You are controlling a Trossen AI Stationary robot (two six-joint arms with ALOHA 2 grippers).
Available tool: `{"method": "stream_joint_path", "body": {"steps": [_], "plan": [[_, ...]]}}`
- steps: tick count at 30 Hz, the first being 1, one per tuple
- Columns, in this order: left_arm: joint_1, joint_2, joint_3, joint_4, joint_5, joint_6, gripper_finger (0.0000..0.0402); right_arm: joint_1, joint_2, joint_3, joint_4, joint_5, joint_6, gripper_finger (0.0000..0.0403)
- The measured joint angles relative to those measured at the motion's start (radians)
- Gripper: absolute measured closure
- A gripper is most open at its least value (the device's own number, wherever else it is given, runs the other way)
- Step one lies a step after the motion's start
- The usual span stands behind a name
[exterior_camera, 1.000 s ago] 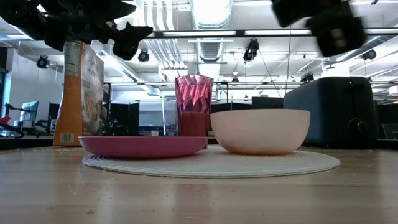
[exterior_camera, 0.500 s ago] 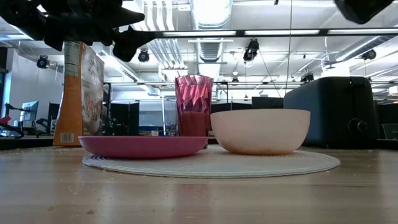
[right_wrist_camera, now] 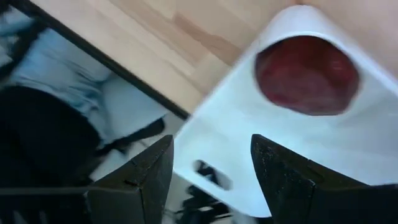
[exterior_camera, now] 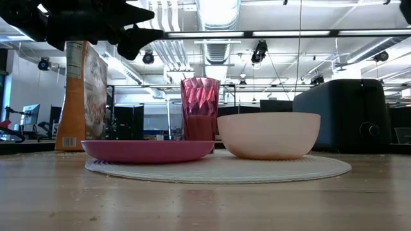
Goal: Arrange a breakfast setting
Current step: Put the apple beside the red cup on the placemat
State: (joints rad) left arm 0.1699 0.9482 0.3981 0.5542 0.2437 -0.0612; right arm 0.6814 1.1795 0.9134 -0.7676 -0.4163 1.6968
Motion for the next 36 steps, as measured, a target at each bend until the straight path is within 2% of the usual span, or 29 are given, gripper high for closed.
{"method": "stream_joint_path", "body": {"steps": [3, 10, 29, 36], "plan": [[0.000, 0.000, 0.000, 0.000, -0.038, 0.000, 0.0141, 0.014, 0.000, 0.000, -0.058, -0.002, -0.066, 0.0193], [0.000, 0.000, 0.000, 0.000, -0.039, 0.000, 0.0141, 0.024, 0.017, 0.000, -0.193, 0.031, -0.144, 0.0180], [0.000, -0.001, 0.000, 0.013, -0.062, 0.000, 0.0141, 0.030, 0.193, 0.000, -0.189, 0.047, -0.415, 0.0173], [0.000, -0.001, 0.000, 0.038, -0.062, 0.000, 0.0141, 0.030, 0.235, 0.000, -0.120, 0.040, -0.469, 0.0174]]}}
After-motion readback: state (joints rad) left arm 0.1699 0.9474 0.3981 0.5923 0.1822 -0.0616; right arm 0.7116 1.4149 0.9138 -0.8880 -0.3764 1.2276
